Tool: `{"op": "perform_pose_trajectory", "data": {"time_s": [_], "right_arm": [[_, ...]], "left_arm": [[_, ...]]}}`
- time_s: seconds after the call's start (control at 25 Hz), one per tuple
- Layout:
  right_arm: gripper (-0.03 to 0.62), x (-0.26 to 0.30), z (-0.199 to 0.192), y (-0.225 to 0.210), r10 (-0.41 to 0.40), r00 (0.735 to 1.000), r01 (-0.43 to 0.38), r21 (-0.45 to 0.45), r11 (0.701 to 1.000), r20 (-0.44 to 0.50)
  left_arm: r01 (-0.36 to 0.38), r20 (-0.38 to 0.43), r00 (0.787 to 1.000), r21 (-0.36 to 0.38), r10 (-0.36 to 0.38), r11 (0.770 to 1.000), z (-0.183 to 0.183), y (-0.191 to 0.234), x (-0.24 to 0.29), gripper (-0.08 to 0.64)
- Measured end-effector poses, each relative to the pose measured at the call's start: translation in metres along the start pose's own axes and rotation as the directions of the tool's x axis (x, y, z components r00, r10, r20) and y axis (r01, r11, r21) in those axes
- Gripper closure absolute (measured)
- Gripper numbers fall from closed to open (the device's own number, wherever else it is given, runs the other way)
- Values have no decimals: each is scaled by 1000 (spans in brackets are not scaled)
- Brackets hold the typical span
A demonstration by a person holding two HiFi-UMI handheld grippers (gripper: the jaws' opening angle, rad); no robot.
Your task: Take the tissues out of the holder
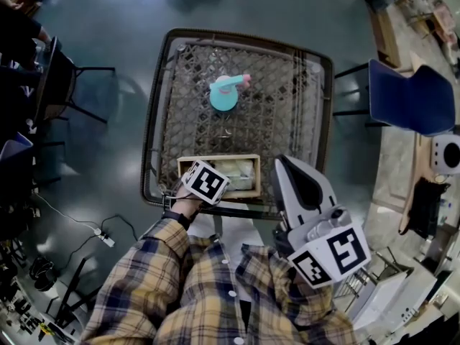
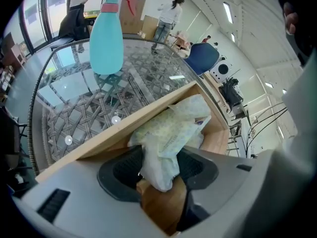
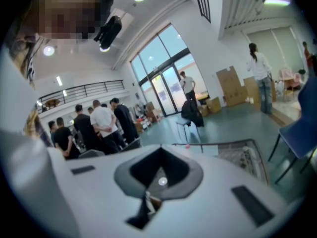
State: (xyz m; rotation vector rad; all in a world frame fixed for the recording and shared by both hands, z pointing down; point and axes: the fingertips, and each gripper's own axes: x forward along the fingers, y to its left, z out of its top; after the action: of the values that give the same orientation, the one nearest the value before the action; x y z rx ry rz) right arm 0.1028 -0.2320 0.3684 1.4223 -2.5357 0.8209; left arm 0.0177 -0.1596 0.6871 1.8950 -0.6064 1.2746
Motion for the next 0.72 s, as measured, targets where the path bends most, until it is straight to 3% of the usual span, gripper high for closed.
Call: {"op": "perform_pose_trajectory", "data": {"time_s": [0.36, 0.72], "right_arm": [[583, 0, -1, 1, 0, 1000, 0, 1, 1000, -3], [583, 0, 0, 1, -8, 1000, 8, -1, 1000, -3]], "left_arm": [[-14, 3, 1000, -2, 14, 1000, 0, 5, -4, 443], [-22, -6, 1000, 60, 22, 998, 2, -1, -12, 529]]}}
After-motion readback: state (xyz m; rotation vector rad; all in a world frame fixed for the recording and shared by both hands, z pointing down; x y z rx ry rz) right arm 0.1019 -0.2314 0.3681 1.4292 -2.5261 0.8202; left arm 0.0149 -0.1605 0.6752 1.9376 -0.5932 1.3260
